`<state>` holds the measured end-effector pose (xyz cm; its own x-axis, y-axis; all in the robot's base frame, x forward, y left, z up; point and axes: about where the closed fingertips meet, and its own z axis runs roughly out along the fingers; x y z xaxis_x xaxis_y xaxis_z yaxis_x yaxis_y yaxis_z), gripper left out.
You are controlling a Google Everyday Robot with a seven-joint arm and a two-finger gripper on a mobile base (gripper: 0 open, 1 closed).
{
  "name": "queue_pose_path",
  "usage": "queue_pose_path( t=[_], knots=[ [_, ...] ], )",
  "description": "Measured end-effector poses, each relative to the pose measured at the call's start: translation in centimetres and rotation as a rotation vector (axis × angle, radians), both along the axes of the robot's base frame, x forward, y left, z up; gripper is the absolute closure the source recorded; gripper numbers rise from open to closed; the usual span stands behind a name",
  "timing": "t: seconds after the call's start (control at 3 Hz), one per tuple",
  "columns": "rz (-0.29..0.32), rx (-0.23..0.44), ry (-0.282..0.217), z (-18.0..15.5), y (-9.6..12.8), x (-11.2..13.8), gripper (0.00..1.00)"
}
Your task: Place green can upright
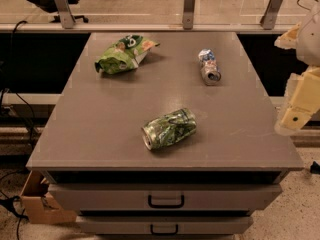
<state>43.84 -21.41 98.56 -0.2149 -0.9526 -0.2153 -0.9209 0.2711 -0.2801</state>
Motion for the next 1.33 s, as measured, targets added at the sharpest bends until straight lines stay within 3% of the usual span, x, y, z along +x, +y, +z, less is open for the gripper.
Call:
queue_pose_path(
  t=[0.33, 0.67, 1.0, 1.33],
  knots=[
    [0.000, 0.000, 0.000, 0.0, 0.0, 0.0, 0.00],
    [0.058, -0.029, 0.003, -0.1, 1.2, 0.5, 0.00],
    [0.242, -0.094, 0.017, -1.3, 5.5, 1.4, 0.00],
    [0.455, -0.207, 0.016, -3.7, 11.5, 1.3, 0.00]
  ],
)
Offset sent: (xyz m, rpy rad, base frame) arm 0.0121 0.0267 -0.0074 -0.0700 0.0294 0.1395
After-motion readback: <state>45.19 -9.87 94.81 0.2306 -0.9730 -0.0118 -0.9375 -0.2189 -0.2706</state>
